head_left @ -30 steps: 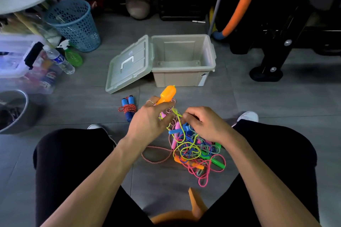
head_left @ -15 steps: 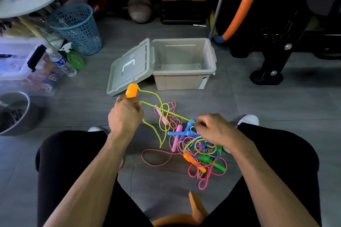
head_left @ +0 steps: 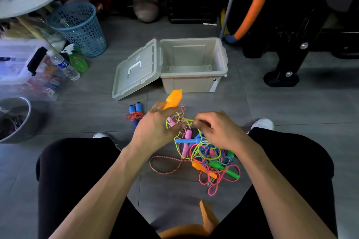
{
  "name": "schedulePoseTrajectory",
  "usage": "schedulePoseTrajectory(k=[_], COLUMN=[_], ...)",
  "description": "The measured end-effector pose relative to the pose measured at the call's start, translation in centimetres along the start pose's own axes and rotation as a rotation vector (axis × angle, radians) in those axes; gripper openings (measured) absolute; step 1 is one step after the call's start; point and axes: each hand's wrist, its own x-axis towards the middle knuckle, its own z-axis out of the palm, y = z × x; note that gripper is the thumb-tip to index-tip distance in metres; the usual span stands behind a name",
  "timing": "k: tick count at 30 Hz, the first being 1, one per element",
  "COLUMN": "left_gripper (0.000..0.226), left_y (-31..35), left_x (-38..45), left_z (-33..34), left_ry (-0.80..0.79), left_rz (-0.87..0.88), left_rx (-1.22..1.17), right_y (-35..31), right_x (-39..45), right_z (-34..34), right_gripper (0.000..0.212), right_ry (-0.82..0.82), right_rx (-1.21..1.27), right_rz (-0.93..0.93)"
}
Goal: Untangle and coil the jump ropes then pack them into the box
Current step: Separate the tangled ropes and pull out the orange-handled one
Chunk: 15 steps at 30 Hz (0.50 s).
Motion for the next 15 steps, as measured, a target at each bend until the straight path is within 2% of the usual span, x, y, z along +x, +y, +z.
schedulePoseTrajectory(k=[2,5,7,10,13,15], left_gripper=[0.042,0.031,0.028,0.018,0.009,0.008], left_y=[-0.3,-0.7,-0.5,-0.1,-0.4,-1.0], left_x=[0.2,0.3,0.0,0.2,0.8,1.1], left_z=[0.0,0.1,0.5,0.4,-0.8,-1.6], left_ry=[0.036,-0.047,-0.048,0.147,0.342,0.450], left_rz=[0.041,0.175,0.182,0.117,0.018,-0.121], left_rx=[-0.044,-0.163,-0.128,-0.001,-0.112,-0.196], right_y=[0.0,-0.4,-0.7,-0.8,0.5,1.9], right_x=[0.0,0.0,-0.1,-0.3,-0.3,-0.5], right_z=[0.1,0.0,0.0,0.5,0.8,0.9], right_gripper=[0.023,0.026,0.027,0.025,0.029,0.030], right_ry=[-0.037,-0.035,-0.026,-0.021,-0.062,-0.137], right_rx=[-0.001,0.042,0.064,0.129,0.132,0.099], right_rz=[0.016,0.013,0.020,0.080,0.195,0.273])
